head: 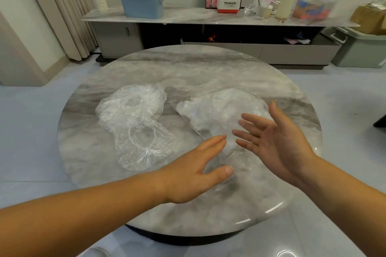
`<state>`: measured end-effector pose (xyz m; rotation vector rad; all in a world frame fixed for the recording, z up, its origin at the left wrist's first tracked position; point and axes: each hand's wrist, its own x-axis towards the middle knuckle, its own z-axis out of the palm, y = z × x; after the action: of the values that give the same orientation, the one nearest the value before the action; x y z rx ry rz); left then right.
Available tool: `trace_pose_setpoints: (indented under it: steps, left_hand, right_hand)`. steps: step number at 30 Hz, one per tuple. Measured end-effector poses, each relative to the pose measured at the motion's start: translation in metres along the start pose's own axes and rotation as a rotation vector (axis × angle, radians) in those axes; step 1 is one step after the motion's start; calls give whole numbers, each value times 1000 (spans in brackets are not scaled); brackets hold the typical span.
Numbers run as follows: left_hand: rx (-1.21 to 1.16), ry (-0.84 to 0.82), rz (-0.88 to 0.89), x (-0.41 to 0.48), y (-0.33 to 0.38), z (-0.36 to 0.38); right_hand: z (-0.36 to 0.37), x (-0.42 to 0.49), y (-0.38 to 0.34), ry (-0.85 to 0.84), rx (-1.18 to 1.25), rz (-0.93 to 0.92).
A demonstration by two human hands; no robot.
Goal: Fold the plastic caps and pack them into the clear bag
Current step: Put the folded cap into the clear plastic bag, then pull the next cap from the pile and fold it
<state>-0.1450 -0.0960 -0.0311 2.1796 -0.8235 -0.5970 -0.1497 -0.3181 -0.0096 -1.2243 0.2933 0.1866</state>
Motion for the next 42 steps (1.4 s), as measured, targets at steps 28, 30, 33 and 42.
trace_pose_setpoints:
  steps: [28, 30, 33, 42]
  left_hand:
    - [696, 200, -201, -91, -118, -37]
    - [671, 170, -162, -96, -120, -35]
    - [643, 64, 2, -99, -114, -31]
    - [532, 54, 205, -104, -112, -29]
  right_hand:
    - [81, -6, 75, -499, -1352, -269]
    - [78, 5, 84, -517, -1445, -329]
    - [74, 13, 91, -561, -1578, -445]
    - [45, -6, 95, -605, -1612, -541]
